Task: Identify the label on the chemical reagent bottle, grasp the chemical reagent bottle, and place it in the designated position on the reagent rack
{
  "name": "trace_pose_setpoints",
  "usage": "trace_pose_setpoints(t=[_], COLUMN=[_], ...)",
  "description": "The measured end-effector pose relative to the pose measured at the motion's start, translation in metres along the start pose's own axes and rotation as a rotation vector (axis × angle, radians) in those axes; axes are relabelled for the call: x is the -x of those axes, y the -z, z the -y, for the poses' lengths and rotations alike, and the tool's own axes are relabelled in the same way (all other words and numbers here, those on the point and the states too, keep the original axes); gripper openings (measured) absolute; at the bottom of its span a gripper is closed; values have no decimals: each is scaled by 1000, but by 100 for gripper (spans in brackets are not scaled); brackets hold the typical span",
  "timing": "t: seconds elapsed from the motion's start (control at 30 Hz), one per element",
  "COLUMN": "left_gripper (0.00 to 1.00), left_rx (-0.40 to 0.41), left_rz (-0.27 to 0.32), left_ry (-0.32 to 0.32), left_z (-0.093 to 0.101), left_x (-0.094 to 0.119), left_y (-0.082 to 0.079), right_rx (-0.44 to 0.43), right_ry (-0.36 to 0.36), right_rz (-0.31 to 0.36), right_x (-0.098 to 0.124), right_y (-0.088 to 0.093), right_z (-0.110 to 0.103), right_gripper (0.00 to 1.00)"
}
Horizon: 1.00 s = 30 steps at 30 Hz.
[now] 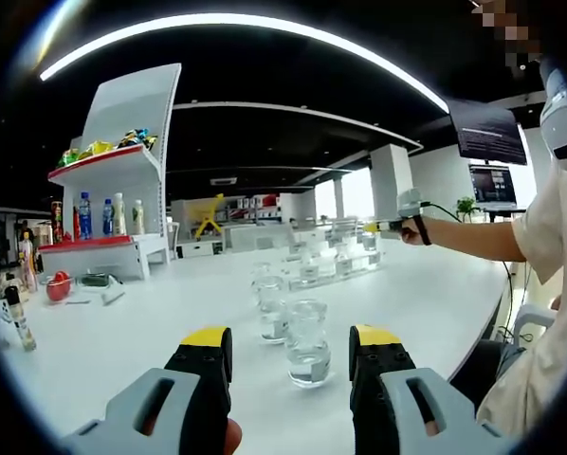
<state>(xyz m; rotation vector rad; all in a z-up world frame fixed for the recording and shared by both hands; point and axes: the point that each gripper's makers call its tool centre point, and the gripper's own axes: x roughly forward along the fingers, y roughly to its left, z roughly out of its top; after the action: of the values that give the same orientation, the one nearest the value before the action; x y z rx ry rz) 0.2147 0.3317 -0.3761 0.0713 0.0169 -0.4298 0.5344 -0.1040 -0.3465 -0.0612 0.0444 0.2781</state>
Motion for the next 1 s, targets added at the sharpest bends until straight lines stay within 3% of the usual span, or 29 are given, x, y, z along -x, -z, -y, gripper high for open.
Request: trace_pose_setpoints(t=[1.0], left_gripper=[49], left_rx=[-1], left_rz=[-21], left_ry=[-5], left_z=[-2], left_x=[-2], left_y=[6], right_rx=[-2], right_ry=[7], right_rz=[-18], right_x=[-13], right_y=[22], right_z=[6], right_gripper=[22])
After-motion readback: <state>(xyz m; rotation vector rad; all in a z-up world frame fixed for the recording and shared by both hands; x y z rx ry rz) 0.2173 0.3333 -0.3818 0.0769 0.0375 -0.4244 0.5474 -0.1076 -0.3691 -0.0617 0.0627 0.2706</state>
